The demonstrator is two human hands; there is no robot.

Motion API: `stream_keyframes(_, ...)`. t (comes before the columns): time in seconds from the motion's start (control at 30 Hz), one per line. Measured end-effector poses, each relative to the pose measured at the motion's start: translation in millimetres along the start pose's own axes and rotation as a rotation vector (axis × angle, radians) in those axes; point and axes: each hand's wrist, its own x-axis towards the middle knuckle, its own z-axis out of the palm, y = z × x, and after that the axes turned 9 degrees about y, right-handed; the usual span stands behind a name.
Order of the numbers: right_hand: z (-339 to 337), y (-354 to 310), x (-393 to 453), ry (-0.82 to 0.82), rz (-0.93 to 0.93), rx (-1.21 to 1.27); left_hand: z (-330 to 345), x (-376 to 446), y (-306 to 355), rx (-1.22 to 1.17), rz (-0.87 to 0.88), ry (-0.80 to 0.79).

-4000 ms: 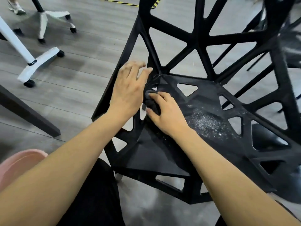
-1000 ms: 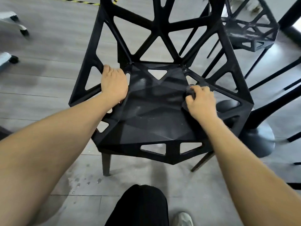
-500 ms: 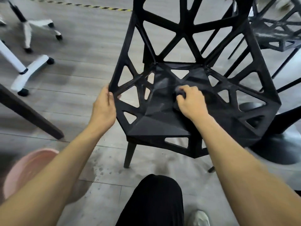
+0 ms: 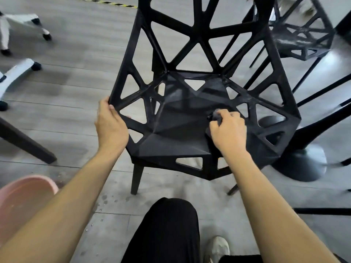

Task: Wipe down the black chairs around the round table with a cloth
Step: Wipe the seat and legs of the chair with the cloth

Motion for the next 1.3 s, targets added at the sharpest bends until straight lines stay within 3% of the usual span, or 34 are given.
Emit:
stream_keyframes(0.1, -10, 35, 14, 0.057, 0.078, 0.002, 0, -8, 12, 0.034, 0.016, 0.045)
stream_keyframes(0.2, -4, 19, 4, 0.022, 0.064, 0.045, 3, -11, 14, 0.023, 0.0, 0.081)
stream_keyframes(0.43, 28, -143, -95, -0.073, -0.246, 0.264, 0, -8, 7, -0.017, 0.054, 0.06)
stream_keyframes(0.53, 33, -166, -122, -0.037, -0.277, 0.302, -3, -4, 1, -0.01, 0.06, 0.042)
stream_keyframes(0.7, 10, -99, -104, 0.053, -0.242, 0.296, -6, -2, -2, -0.001, 0.097, 0.044)
stream_keyframes(0.9, -48, 40, -56, 0.162, 0.148, 0.183, -9, -5, 8, 0.04, 0.101, 0.068)
stream_keyframes(1.0, -40, 39, -47, 0.188, 0.299, 0.159, -7, -12, 28, 0.279, 0.133, 0.214)
stream_keyframes(1.07, -28, 4, -54, 0.098, 0.166, 0.168, 1, -24, 53, 0.314, 0.269, 0.215)
stream_keyframes(1.17, -17, -48, -61, -0.129, -0.133, 0.219, 28, -43, 89, 0.224, 0.467, 0.005)
stream_keyframes(1.3, -26, -45, -53, -0.262, -0.273, 0.271, 61, -60, 120, 0.175, 0.463, -0.209)
